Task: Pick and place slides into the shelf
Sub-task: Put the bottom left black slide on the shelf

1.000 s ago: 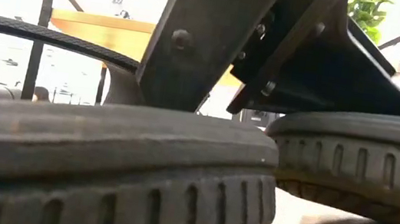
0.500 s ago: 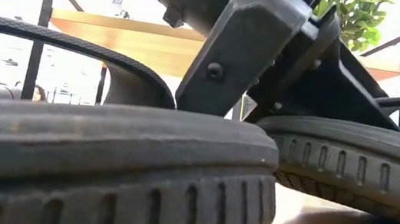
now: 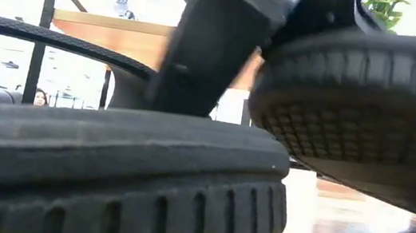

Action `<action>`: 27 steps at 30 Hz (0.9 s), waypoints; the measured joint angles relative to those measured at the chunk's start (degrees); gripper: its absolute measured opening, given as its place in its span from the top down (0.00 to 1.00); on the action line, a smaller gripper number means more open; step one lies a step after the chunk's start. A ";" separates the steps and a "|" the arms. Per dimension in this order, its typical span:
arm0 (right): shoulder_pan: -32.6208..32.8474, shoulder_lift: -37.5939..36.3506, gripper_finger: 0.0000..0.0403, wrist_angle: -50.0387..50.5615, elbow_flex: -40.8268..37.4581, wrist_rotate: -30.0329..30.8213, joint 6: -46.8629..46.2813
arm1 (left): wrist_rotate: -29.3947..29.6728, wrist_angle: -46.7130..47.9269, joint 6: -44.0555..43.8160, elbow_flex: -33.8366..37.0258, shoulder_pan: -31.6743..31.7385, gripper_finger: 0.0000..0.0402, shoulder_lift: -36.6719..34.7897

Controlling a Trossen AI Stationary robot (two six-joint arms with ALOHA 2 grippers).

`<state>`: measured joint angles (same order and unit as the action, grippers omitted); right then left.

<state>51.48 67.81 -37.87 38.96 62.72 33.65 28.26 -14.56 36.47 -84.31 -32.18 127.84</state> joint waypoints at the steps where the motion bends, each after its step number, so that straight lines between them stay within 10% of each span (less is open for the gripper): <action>1: 0.00 0.00 1.00 0.02 0.00 0.00 0.00 | 1.08 0.54 0.01 -0.57 -0.49 0.99 -0.21; 15: 1.75 0.00 1.00 0.37 0.02 0.64 1.16 | 35.85 22.20 -4.22 -17.15 -10.20 1.00 -4.06; 27: 7.79 -0.02 1.00 -7.35 0.02 10.98 12.34 | 53.06 30.49 -15.24 -26.22 -10.90 1.00 -4.06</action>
<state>59.28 67.79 -45.21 38.98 73.70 45.99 81.33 15.92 21.23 -110.53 -43.08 123.79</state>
